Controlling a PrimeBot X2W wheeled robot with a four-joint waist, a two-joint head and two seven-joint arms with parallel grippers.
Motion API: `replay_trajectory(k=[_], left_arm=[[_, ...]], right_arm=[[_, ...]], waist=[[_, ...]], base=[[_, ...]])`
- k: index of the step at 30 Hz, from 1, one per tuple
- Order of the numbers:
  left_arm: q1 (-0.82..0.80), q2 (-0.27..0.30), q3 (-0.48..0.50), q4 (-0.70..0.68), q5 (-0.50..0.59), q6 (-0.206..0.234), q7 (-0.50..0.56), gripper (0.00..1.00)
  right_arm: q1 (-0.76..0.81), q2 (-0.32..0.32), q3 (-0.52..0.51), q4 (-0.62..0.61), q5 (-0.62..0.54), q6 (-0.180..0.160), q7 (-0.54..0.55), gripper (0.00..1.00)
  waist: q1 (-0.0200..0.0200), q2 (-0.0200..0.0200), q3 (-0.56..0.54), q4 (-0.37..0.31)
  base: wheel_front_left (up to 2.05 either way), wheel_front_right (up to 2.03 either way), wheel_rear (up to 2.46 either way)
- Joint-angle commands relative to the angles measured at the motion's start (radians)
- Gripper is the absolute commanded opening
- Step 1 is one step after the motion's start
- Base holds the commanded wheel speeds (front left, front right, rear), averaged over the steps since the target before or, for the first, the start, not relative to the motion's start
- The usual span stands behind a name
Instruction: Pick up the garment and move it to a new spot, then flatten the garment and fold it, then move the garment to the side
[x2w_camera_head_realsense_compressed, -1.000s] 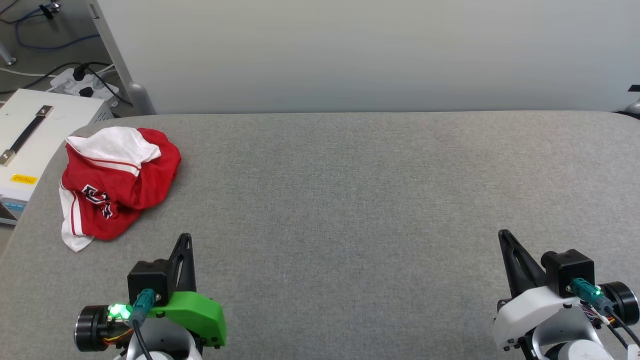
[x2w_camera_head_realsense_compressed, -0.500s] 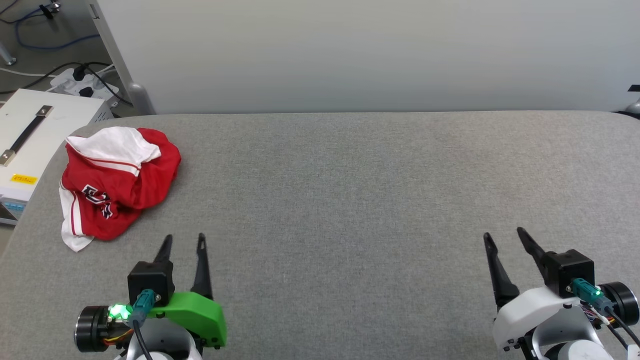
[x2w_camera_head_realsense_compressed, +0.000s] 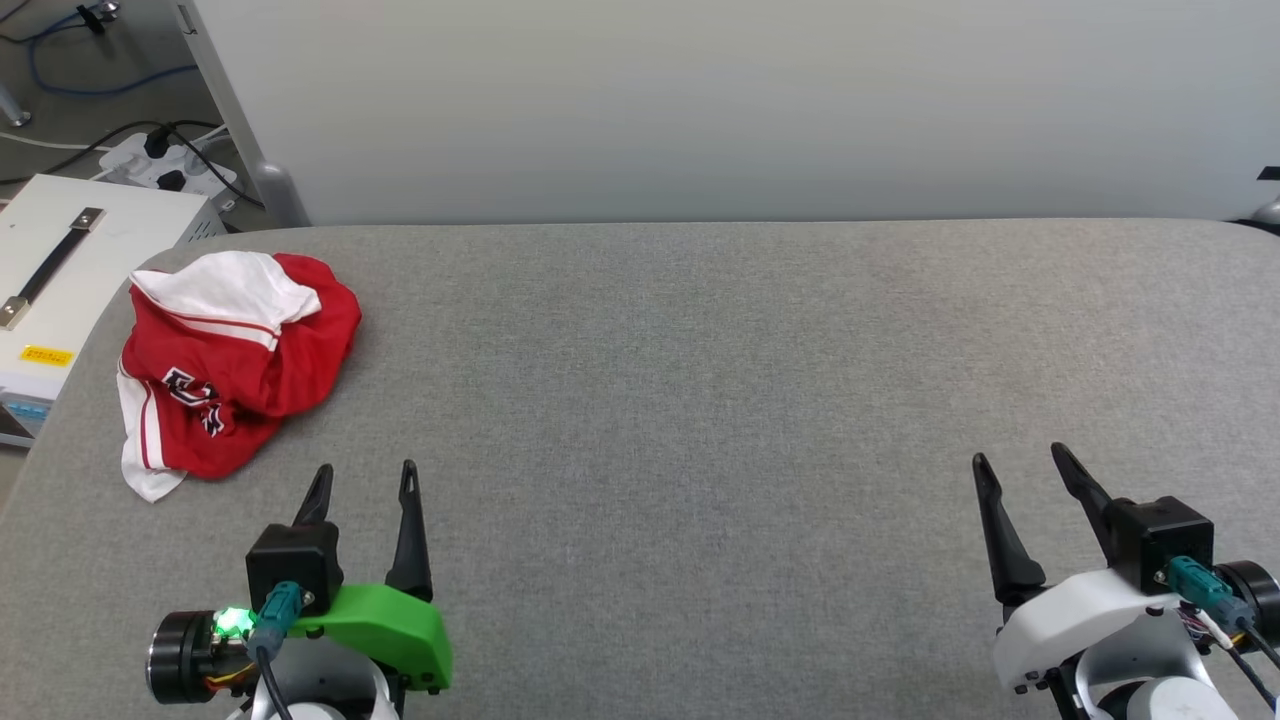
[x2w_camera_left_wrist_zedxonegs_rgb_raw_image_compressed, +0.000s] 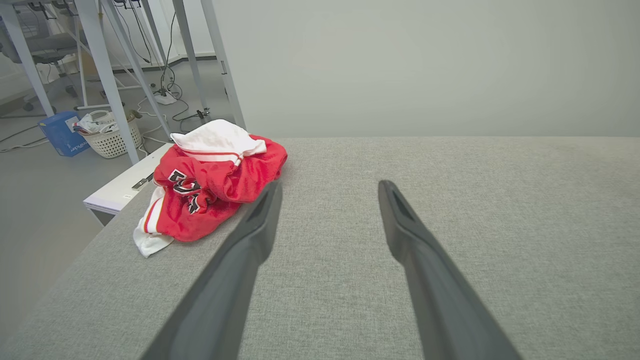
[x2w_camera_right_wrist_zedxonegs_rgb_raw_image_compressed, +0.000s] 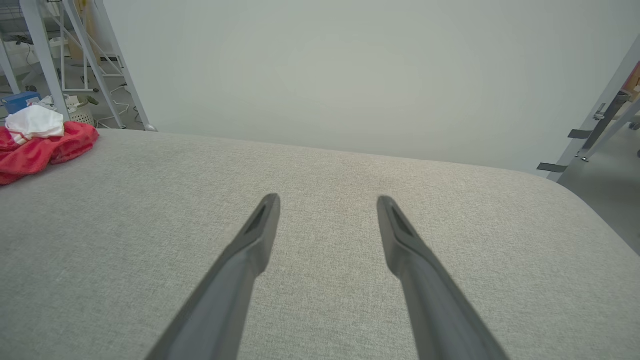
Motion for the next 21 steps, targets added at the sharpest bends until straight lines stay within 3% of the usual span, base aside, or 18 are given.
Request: replay_trajectory(k=[1, 21], left_arm=[[-0.003, -0.001, 0.000, -0.004, -0.009, 0.003, -0.011, 1.00], [0.001, -0.001, -0.008, -0.003, -0.037, 0.000, -0.055, 1.00]], right_arm=[[-0.005, 0.000, -0.005, -0.011, 0.016, 0.000, -0.014, 1.00], [0.007, 0.001, -0.012, -0.003, 0.095, 0.000, -0.057, 1.00]], waist=[[0.0000, 0.0000, 0.000, 0.000], [0.0000, 0.0000, 0.005, -0.002]], base=[[0.00, 0.00, 0.00], [0.00, 0.00, 0.00]])
